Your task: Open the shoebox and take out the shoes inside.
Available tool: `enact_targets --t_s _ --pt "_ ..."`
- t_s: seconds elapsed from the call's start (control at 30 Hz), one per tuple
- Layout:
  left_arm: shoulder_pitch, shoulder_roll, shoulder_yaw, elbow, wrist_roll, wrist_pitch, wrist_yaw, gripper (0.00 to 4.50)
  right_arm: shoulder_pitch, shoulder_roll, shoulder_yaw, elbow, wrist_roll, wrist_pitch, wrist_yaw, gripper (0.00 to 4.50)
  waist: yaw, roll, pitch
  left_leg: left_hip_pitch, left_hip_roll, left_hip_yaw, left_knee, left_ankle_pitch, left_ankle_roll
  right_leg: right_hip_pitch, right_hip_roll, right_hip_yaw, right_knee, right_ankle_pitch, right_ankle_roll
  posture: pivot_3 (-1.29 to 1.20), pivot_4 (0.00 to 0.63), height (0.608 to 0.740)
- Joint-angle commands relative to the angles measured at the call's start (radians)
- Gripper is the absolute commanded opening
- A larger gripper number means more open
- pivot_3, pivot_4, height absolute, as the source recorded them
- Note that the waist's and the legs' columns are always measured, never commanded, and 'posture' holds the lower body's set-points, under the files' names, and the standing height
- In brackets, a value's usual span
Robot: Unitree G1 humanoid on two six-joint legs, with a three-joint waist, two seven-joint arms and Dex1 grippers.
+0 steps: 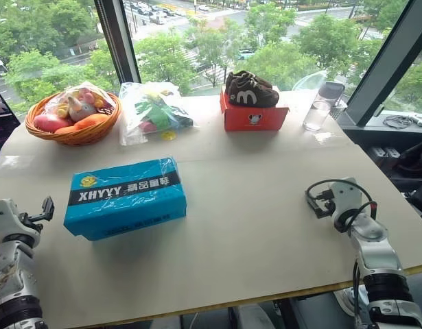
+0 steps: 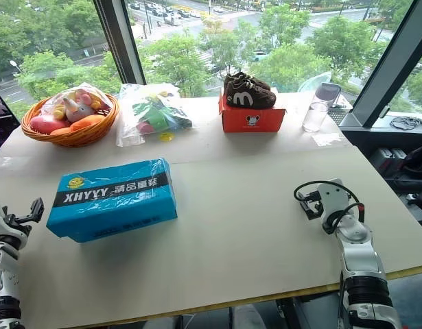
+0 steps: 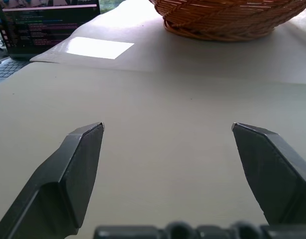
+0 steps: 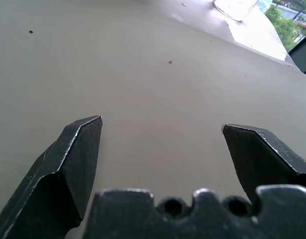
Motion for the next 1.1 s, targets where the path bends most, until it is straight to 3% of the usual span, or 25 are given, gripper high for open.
enact_targets --t_s 0.03,0.3,0.43,0.53,0.63,0.67,0.77,0.87,1.0,1.07,1.1 --pt "0.013 0.02 -0.003 -0.043 -0.009 -0.029 -0.038 4.41 -0.007 -0.013 -0.013 -0.005 -0.002 -0.017 -0.008 4.5 0.0 0.0 0.0 0.0 0.0 0.0 0.0 0.0 0.0 0.0 0.0 0.0 0.0 0.0 0.0 0.0 0.15 0.74" --pt "0.276 0.119 -0.116 -0.342 -0.085 0.051 -0.474 4.41 -0.015 -0.008 -0.002 -0.182 0.182 0.127 0.216 4.5 -0.013 0.0 0.0 -0.001 0.001 0.001 -0.001 0.0 0.0 -0.002 0.0 0.001 0.001 0.0 -0.002 0.0 0.15 0.74" --pt "0.539 0.276 -0.024 -0.503 -0.171 0.258 -0.696 4.41 0.033 -0.092 0.123 -0.494 0.366 0.332 0.496 4.5 -0.019 0.001 0.001 -0.002 0.001 0.001 -0.001 0.0 0.0 -0.003 0.0 0.001 0.0 -0.001 -0.001 0.0 0.15 0.74" --pt "0.583 0.318 0.029 -0.492 -0.181 0.289 -0.718 4.41 -0.006 -0.092 0.174 -0.573 0.421 0.393 0.548 4.5 -0.023 0.002 0.002 -0.001 0.002 0.001 -0.001 -0.001 0.0 -0.003 0.0 0.0 0.002 -0.004 -0.003 0.0 0.15 0.74" --pt "0.573 0.324 0.039 -0.475 -0.165 0.299 -0.718 4.5 -0.081 -0.04 0.22 -0.54 0.394 0.391 0.518 3.75 -0.019 0.002 0.002 0.003 0.003 0.0 -0.001 -0.001 0.0 -0.002 0.001 -0.002 0.002 -0.008 -0.01 0.0 0.15 0.74" --pt "0.569 0.323 0.04 -0.475 -0.162 0.3 -0.72 3.97 -0.11 -0.02 0.246 -0.518 0.37 0.388 0.506 3.38 -0.019 0.002 0.002 0.003 0.004 0.001 -0.001 -0.001 0.0 -0.002 0.001 -0.002 0.002 -0.008 -0.011 0.0 0.15 0.74" --pt "0.549 0.31 0.038 -0.503 -0.175 0.315 -0.712 3.17 -0.162 0.019 0.321 -0.467 0.308 0.347 0.516 2.49 -0.021 0.002 0.002 0.003 0.004 0.001 -0.001 -0.001 0.0 -0.002 0.001 -0.003 0.002 -0.008 -0.011 0.0 0.15 0.74" --pt "0.548 0.299 0.039 -0.534 -0.181 0.334 -0.713 2.03 -0.195 0.056 0.339 -0.441 0.299 0.339 0.516 1.39 -0.018 0.002 0.002 -0.001 0.004 0.001 -0.002 -0.002 -0.001 -0.005 0.001 -0.003 0.002 -0.005 -0.005 0.0 0.15 0.74" --pt "0.548 0.29 0.05 -0.552 -0.175 0.347 -0.706 0.6 -0.228 0.081 0.365 -0.38 0.255 0.293 0.52 0.04 -0.017 0.002 0.002 -0.008 0.003 0.001 -0.001 -0.003 -0.003 -0.01 0.0 -0.003 0.002 -0.002 -0.009 0.0 0.15 0.74" --pt "0.546 0.287 0.058 -0.552 -0.162 0.34 -0.694 0.04 -0.253 0.101 0.384 -0.333 0.228 0.271 0.519 0.0 -0.017 0.002 0.002 -0.007 0.003 0.001 -0.001 -0.003 -0.003 -0.01 0.001 -0.003 0.002 -0.003 -0.008 0.0 0.15 0.74" --pt "0.54 0.287 0.059 -0.544 -0.149 0.332 -0.683 0.04 -0.267 0.112 0.397 -0.304 0.208 0.258 0.515 0.0 -0.019 0.002 0.002 -0.007 0.004 0.001 -0.001 -0.003 -0.003 -0.01 0.001 -0.003 0.003 -0.003 -0.007 0.0 0.15 0.74"
